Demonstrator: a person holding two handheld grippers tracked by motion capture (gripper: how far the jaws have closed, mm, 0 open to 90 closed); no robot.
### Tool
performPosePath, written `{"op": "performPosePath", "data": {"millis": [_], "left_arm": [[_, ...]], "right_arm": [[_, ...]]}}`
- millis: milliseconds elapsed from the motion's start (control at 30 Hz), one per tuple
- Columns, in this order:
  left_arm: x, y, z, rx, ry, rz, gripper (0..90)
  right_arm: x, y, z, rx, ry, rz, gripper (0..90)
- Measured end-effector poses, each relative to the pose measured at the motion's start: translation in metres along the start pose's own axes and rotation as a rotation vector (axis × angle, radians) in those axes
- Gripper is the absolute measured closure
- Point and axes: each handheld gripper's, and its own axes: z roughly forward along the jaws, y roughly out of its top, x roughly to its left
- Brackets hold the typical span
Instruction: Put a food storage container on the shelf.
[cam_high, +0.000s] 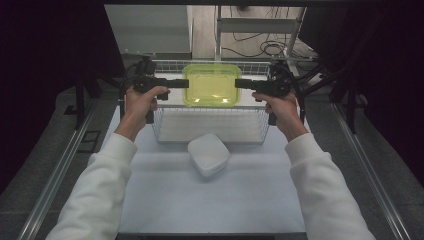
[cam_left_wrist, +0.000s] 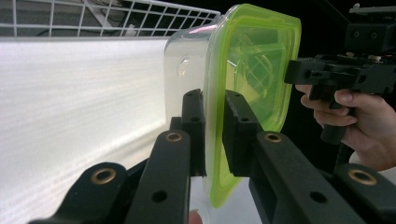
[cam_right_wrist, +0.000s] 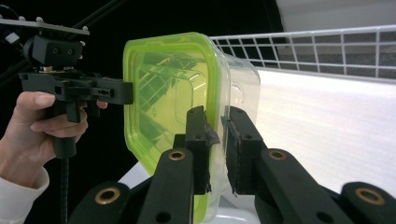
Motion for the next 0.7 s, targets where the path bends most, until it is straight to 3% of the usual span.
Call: {"op": "performPosePath", "data": {"millis": [233, 500, 700], "left_arm": [[0.013, 0.008, 0.011, 0.016, -0.006, -0.044, 80.5], [0.02, 0.009, 0.016, 0.032, 0.012, -0.063, 80.5], [0.028, 0.008, 0.027, 0.051, 0.026, -0.103, 80.5]], "right_arm": [[-0.018, 0.009, 0.009, -0.003, 0.004, 0.048, 79.6], [-0.026, 0.008, 0.017, 0.022, -0.008, 0.089, 79.6], [-0.034, 0.007, 0.025, 0.042, -0.04, 0.113, 79.4]]}}
